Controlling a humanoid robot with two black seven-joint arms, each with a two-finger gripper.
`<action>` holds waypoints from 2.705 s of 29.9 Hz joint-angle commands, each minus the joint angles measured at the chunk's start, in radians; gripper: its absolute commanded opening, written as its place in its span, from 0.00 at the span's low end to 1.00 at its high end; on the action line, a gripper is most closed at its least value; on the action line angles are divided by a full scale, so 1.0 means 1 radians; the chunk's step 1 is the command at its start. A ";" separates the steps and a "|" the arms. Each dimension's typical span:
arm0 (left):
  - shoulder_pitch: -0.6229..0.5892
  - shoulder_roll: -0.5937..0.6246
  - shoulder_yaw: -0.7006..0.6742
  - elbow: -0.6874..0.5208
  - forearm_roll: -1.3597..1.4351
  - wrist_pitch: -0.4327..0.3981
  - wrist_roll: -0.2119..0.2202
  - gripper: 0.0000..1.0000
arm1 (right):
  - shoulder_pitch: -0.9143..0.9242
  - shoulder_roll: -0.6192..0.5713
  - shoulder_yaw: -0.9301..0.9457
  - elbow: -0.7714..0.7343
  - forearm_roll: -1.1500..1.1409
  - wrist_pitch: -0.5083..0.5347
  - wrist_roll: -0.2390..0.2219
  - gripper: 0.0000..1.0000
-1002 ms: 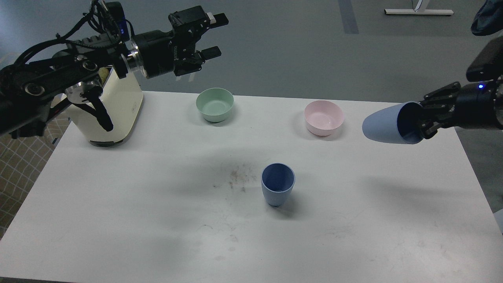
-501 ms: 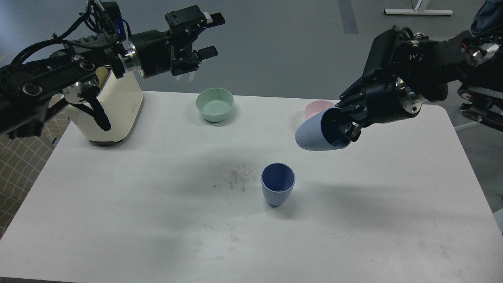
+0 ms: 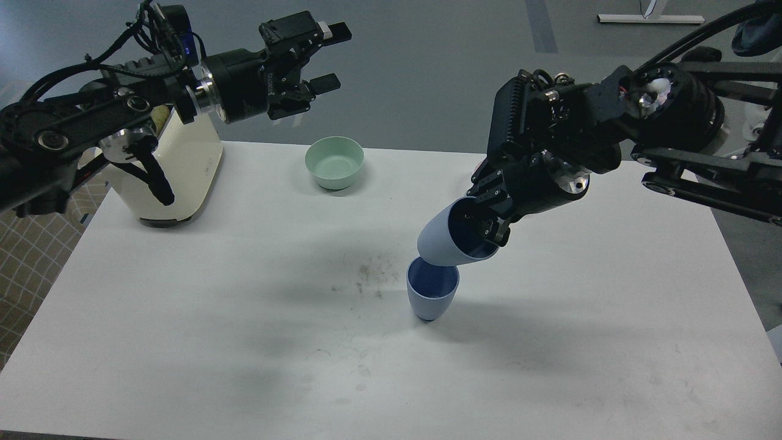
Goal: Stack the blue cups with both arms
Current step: 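Lower the held cup into the centered blue cup, then open the right gripper and lift it off the stacked cups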
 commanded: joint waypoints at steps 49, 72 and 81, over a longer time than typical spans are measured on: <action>0.014 0.027 -0.018 0.000 0.000 -0.002 0.000 0.98 | -0.068 0.134 -0.058 -0.098 -0.013 0.000 0.000 0.00; 0.018 0.026 -0.023 0.000 0.000 -0.002 0.000 0.98 | -0.074 0.146 -0.058 -0.106 -0.013 0.000 0.000 0.21; 0.020 0.024 -0.023 0.000 0.000 -0.002 0.000 0.98 | -0.063 0.140 -0.047 -0.133 -0.009 0.000 0.000 0.53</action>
